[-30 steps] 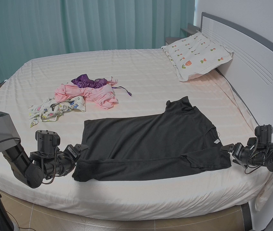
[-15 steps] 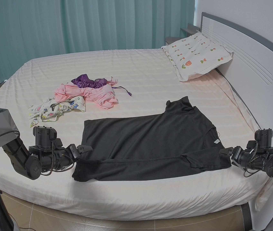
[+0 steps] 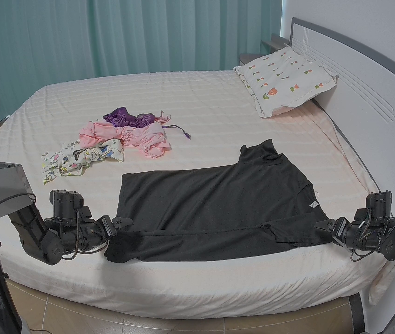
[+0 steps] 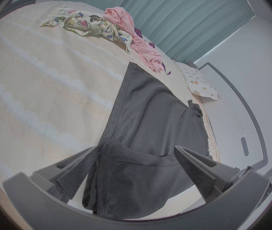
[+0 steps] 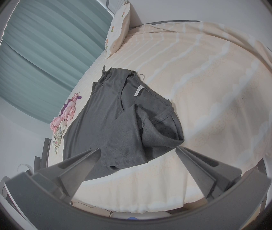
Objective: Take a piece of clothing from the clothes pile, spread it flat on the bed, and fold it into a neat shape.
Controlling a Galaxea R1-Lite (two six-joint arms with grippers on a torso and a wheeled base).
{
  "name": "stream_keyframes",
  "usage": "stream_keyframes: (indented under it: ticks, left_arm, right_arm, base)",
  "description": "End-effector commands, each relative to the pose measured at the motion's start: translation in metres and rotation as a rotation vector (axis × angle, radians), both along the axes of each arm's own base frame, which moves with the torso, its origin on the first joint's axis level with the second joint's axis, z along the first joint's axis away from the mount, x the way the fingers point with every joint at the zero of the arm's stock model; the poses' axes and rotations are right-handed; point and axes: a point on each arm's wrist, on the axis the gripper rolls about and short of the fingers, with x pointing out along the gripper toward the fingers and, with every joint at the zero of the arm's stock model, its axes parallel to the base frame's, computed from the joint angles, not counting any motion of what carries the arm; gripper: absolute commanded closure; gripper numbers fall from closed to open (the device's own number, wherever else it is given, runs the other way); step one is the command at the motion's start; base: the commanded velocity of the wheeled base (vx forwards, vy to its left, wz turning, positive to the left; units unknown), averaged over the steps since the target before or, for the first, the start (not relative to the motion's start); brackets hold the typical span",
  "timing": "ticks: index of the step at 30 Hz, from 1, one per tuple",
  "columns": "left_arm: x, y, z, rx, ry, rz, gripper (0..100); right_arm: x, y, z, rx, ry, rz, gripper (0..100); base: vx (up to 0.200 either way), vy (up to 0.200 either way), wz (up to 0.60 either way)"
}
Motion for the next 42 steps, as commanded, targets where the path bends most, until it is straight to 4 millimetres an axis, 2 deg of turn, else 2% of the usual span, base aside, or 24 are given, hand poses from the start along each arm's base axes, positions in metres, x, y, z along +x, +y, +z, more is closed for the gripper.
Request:
stream_keyframes:
  ticks: [1, 13, 14, 23, 27, 33, 38, 42]
  left_arm:
    - [-0.001, 0.002, -0.001, 0.005, 0.005, 0.004, 0]
    - [0.000, 0.001, -0.003, 0.005, 0.007, 0.002, 0]
    - [0.000, 0.001, -0.003, 0.005, 0.007, 0.002, 100]
    - [0.003, 0.003, -0.002, 0.034, -0.005, 0.047, 100]
    - [0.002, 0.004, 0.000, 0.038, -0.009, 0.062, 100]
    - [0.001, 0.008, 0.011, 0.031, -0.038, 0.077, 100]
    - [0.001, 0.008, 0.011, 0.030, -0.037, 0.078, 100]
    - [0.001, 0.008, 0.011, 0.029, -0.038, 0.081, 100]
  right_arm:
    - [0.000, 0.000, -0.003, -0.001, 0.011, 0.001, 0]
    - [0.001, 0.000, -0.003, -0.001, 0.011, 0.001, 0]
    - [0.001, 0.000, -0.003, -0.001, 0.011, 0.001, 0]
    - [0.006, -0.001, -0.003, -0.005, -0.002, -0.005, 0]
    - [0.020, -0.001, 0.003, -0.008, -0.057, -0.003, 0]
    - [0.056, -0.002, -0.007, -0.067, -0.098, 0.040, 0]
    - [0.071, -0.001, -0.024, -0.089, -0.099, 0.107, 0]
    - [0.071, -0.001, -0.027, -0.034, -0.099, 0.181, 0]
  base:
    - [0.000, 0.000, 0.00]
    - [0.000, 0.000, 0.00]
    - [0.000, 0.000, 0.00]
    - [0.000, 0.000, 0.00]
    - [0.000, 0.000, 0.00]
    - [0.000, 0.000, 0.00]
    - [0.000, 0.000, 0.00]
    - [0.000, 0.000, 0.00]
